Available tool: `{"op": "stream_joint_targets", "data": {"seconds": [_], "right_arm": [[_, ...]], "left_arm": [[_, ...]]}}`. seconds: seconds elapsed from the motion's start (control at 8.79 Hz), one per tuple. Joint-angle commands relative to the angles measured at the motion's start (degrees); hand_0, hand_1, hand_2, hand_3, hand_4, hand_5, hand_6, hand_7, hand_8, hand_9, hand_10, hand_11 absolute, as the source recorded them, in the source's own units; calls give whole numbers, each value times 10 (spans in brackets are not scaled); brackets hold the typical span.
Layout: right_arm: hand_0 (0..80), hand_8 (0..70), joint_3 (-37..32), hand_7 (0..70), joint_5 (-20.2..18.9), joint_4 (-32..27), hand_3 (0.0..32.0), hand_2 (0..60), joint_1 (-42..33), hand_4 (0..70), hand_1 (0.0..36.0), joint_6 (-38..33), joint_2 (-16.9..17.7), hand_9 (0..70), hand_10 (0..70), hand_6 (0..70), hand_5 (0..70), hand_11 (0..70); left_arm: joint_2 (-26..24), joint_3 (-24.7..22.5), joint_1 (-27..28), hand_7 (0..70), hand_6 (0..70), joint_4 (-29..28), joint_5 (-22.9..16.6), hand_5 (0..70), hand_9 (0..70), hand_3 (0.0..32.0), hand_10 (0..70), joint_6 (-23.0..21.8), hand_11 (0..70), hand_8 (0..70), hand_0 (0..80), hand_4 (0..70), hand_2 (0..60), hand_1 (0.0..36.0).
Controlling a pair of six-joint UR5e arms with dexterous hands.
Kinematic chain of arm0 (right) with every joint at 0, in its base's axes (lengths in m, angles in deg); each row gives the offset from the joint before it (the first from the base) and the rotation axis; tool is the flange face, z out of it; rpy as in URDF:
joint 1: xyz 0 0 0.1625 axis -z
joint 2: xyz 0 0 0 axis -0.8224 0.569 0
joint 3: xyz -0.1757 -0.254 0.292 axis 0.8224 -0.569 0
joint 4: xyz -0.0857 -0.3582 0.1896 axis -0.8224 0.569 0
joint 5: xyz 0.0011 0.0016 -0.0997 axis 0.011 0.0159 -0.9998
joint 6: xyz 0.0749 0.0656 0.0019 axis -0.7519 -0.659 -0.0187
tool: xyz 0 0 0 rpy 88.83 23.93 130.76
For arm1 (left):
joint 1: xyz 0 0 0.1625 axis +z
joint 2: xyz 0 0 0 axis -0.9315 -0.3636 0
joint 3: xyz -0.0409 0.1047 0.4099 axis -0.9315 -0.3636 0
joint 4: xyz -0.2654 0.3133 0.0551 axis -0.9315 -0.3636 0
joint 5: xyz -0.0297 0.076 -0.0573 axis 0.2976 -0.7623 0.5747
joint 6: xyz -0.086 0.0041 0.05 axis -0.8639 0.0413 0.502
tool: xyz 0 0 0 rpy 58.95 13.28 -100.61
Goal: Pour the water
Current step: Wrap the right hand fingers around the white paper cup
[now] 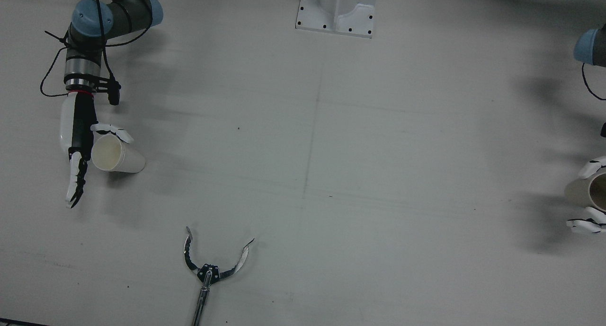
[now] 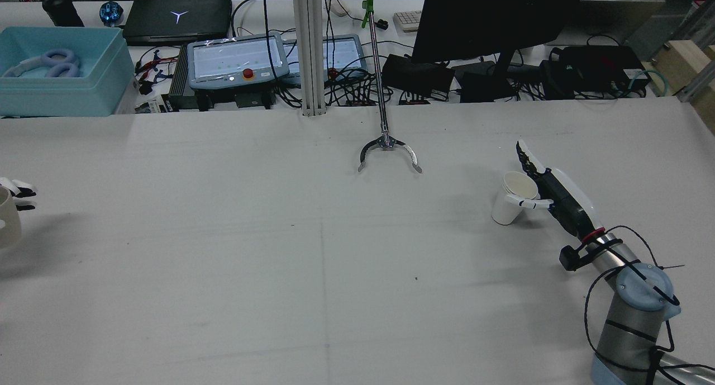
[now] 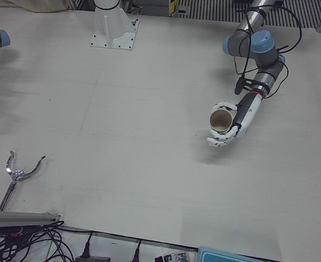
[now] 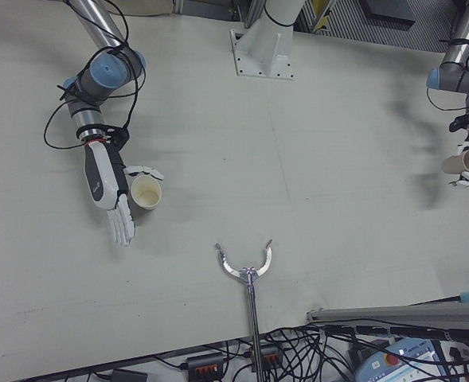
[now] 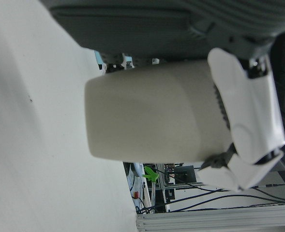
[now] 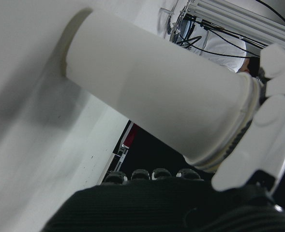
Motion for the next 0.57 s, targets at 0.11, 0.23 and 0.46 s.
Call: {"op": "stream_joint_targets", "data": {"seconds": [0.11, 0.23, 0.46], "right_arm": [[403, 0, 3, 0, -1, 1, 0, 215, 10, 0, 143, 0, -2, 0, 0, 0, 0, 0], [406, 0, 7, 0, -1, 1, 0, 214, 11, 0, 144, 0, -2, 0, 0, 0, 0, 0], [408, 0, 9, 0, -1, 1, 0, 212, 13, 0, 145, -2, -2, 0, 0, 0, 0, 0]], "left_arm": [[3, 1, 0, 333, 225, -3, 0, 431, 270, 0, 183, 0, 275, 175, 442, 228, 509, 186], [4, 1, -1, 333, 224, -4, 0, 429, 270, 0, 182, 0, 274, 174, 445, 228, 510, 187], [4, 0, -1, 333, 224, -4, 0, 434, 267, 0, 181, 0, 273, 172, 446, 228, 512, 188]]}}
